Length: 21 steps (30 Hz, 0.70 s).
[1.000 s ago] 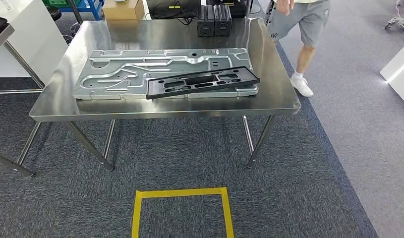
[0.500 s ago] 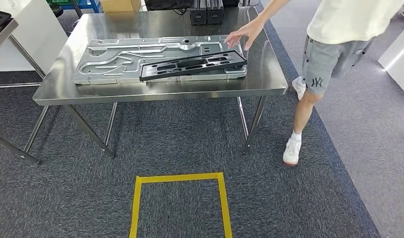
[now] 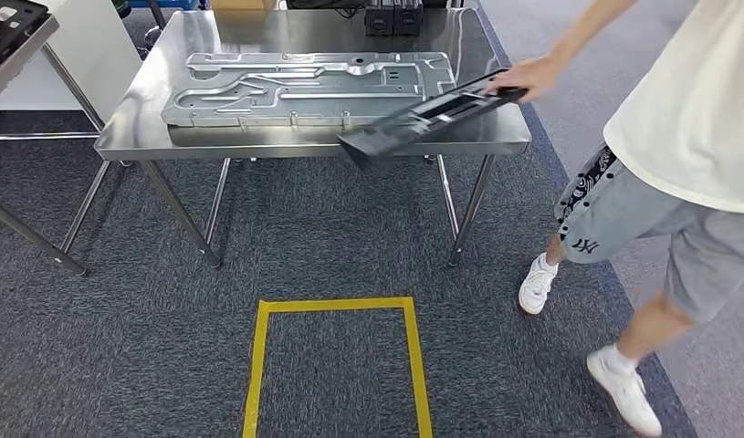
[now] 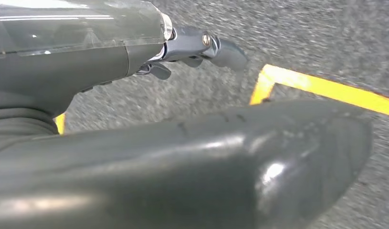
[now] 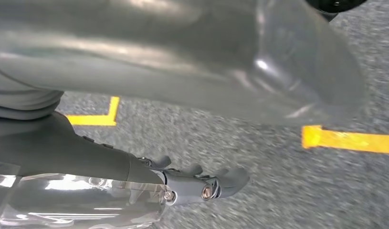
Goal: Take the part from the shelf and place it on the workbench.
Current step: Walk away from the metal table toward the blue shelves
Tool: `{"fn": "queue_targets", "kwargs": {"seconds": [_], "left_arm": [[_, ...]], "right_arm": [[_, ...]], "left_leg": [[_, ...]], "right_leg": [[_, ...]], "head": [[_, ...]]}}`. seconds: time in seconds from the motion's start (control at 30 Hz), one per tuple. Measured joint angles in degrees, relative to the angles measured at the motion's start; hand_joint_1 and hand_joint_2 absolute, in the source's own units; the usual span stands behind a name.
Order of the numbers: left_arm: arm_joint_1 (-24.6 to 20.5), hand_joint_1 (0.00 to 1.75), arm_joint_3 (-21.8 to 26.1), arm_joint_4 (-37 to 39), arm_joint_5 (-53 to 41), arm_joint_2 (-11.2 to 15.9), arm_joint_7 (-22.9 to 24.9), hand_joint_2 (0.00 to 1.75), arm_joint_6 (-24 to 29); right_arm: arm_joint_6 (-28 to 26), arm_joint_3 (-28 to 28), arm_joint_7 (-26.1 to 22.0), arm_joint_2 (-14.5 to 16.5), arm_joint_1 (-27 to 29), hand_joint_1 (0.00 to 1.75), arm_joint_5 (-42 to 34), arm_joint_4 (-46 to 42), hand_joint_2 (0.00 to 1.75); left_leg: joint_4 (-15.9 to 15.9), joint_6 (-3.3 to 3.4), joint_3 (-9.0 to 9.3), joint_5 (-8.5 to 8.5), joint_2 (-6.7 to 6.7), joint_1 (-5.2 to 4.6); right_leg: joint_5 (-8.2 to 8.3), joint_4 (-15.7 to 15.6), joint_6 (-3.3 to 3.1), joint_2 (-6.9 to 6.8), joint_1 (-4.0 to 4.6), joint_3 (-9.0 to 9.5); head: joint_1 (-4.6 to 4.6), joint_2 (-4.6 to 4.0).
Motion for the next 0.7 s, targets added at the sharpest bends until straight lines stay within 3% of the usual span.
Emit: {"fn": "queue_targets", "kwargs": {"seconds": [0.03,0.07,0.13,0.2,0.23,0.3,0.33,0.4,0.47,0.5,0.53,0.6,0.63,0.7], "left_arm": [[0.00,0.00,0.00,0.00,-0.10,0.14,0.16,0.00,0.13],[-0.02,0.00,0.00,0.00,-0.17,0.27,0.37,0.00,0.27],[-0.03,0.00,0.00,-0.01,-0.22,0.44,0.89,0.00,0.85],[0.02,0.00,0.02,-0.02,-0.32,0.52,1.19,0.00,1.53],[0.05,0.00,0.03,-0.02,-0.41,0.55,1.28,0.00,1.79],[0.22,0.00,0.05,-0.02,-0.61,0.72,1.46,0.00,2.09],[0.32,0.00,0.05,-0.02,-0.77,0.81,1.60,0.00,2.16],[0.55,0.00,0.04,-0.02,-1.13,0.98,2.09,0.00,2.17],[0.65,0.00,0.04,-0.02,-1.46,1.05,2.60,0.00,2.09],[0.66,0.00,0.04,-0.02,-1.54,1.12,2.76,0.00,2.04],[0.64,0.00,0.04,-0.02,-1.60,1.20,2.86,0.00,1.96],[0.60,0.00,0.04,-0.02,-1.61,1.44,2.91,0.00,1.69],[0.51,0.00,0.04,-0.04,-1.65,1.57,2.82,0.00,1.46],[0.20,0.00,0.04,-0.14,-1.80,1.81,2.51,0.00,0.95]], "right_arm": [[0.13,-0.02,0.02,0.13,-0.06,0.00,0.05,0.04,0.00],[0.24,-0.03,0.06,0.26,-0.13,0.00,0.14,0.07,0.00],[0.49,-0.03,0.40,0.48,-0.40,0.00,0.58,0.09,0.00],[0.90,-0.02,1.09,0.69,-0.70,0.00,1.16,0.12,0.00],[1.11,-0.02,1.49,0.83,-0.78,0.00,1.43,0.14,0.00],[1.35,-0.02,2.43,1.21,-0.76,0.00,1.84,0.30,0.00],[1.37,-0.02,2.93,1.42,-0.76,0.00,1.96,0.39,0.00],[1.34,-0.03,3.85,1.79,-0.83,0.00,2.03,0.55,0.00],[1.31,-0.05,4.46,1.97,-0.81,0.00,2.02,0.55,0.00],[1.31,-0.06,4.67,2.07,-0.77,0.00,2.02,0.55,0.00],[1.32,-0.07,4.82,2.14,-0.76,0.00,2.01,0.55,0.00],[1.33,-0.09,4.93,2.31,-0.81,0.00,1.97,0.55,0.00],[1.32,-0.10,4.93,2.41,-0.93,0.00,1.90,0.54,0.00],[1.28,-0.15,4.89,2.59,-1.04,0.00,1.72,0.54,0.00]], "left_leg": [[0.37,-0.10,-1.27,0.67,0.00,-0.03],[0.82,-0.23,-2.53,1.28,-0.02,-0.04],[1.95,-0.62,-4.80,2.27,-0.10,-0.09],[3.08,-1.15,-6.28,3.05,-0.15,-0.19],[3.40,-1.47,-6.70,3.47,-0.15,-0.17],[3.66,-2.12,-7.26,4.26,-0.19,0.03],[4.18,-2.45,-7.72,3.57,-0.28,0.16],[7.99,-3.03,-9.21,-1.00,-0.45,0.47],[15.23,-3.50,-10.90,-6.66,-0.48,0.72],[18.38,-3.64,-11.25,-7.81,-0.48,0.79],[20.03,-3.70,-10.81,-7.41,-0.48,0.82],[17.64,-3.61,-7.28,-4.14,-0.48,0.82],[13.66,-3.48,-3.94,-3.00,-0.49,0.82],[4.49,-3.08,2.65,-3.76,-0.54,0.63]], "right_leg": [[0.87,1.37,0.06,0.02,-0.03,0.47],[2.58,0.79,0.06,0.02,-0.07,1.88],[4.85,-5.90,-0.16,0.05,-0.09,7.74],[3.52,-14.14,-0.67,0.15,0.13,13.51],[2.67,-16.42,-1.01,0.18,0.34,14.85],[2.92,-17.31,-1.88,0.07,0.42,14.44],[3.54,-17.33,-2.41,-0.07,0.39,13.82],[5.05,-17.40,-3.25,-0.39,0.32,12.20],[6.58,-17.26,-3.50,-0.50,0.51,10.21],[7.32,-17.12,-3.48,-0.51,0.58,9.14],[8.05,-16.91,-3.41,-0.53,0.62,7.97],[9.38,-16.40,-3.21,-0.52,0.60,5.70],[10.02,-16.08,-3.05,-0.50,0.59,4.72],[11.09,-15.62,-2.52,-0.51,0.69,3.63]], "head": [[0.00,0.00],[-0.01,0.00],[-0.01,0.00],[-0.02,0.00],[-0.02,0.00],[-0.02,0.00],[-0.02,0.00],[-0.02,0.00],[-0.03,0.01],[-0.03,0.01],[-0.03,0.01],[-0.03,0.01],[-0.03,0.01],[-0.04,0.00]]}}
